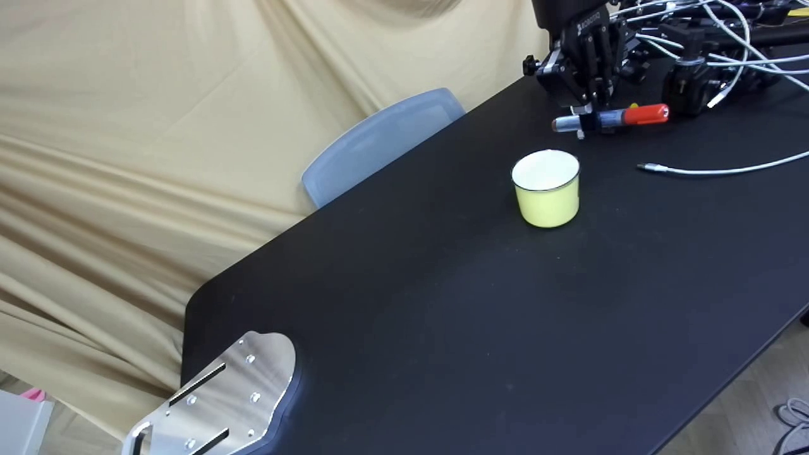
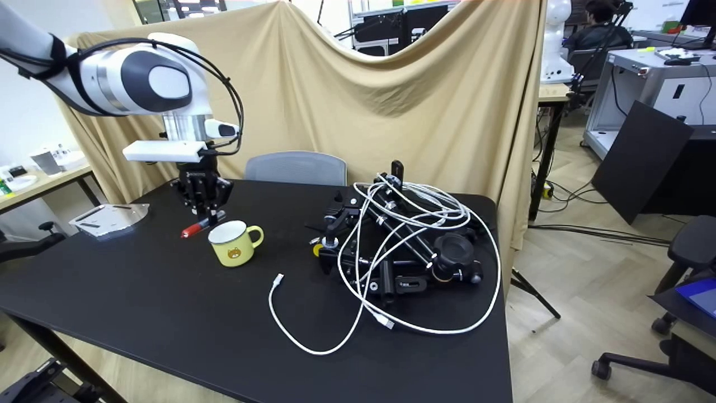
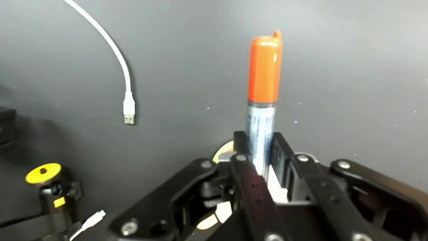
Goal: Put the marker in the yellow mug, remove the marker from the mug
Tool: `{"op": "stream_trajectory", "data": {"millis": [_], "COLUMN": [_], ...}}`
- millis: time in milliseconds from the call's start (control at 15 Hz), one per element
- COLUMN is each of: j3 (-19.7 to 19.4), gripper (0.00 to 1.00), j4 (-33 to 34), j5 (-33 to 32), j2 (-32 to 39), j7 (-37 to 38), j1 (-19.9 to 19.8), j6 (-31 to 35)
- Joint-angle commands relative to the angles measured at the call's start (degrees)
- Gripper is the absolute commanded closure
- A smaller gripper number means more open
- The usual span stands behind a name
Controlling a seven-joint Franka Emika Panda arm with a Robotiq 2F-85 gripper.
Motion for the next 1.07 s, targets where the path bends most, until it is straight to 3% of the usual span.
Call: {"op": "stream_trajectory", "data": {"millis": [0, 267, 1000], "j3": [0.75, 0.51, 0.84], "gripper": [0.95, 0.95, 0.95], "j4": [3.32, 7.57, 23.12], "j5": [0.99, -0.74, 4.03], "j2": [2.73, 5.85, 17.14], "j7": [5.02, 10.29, 6.73], "j1": [0.85, 1.91, 0.74], "j6": [-4.23, -8.03, -22.89]}}
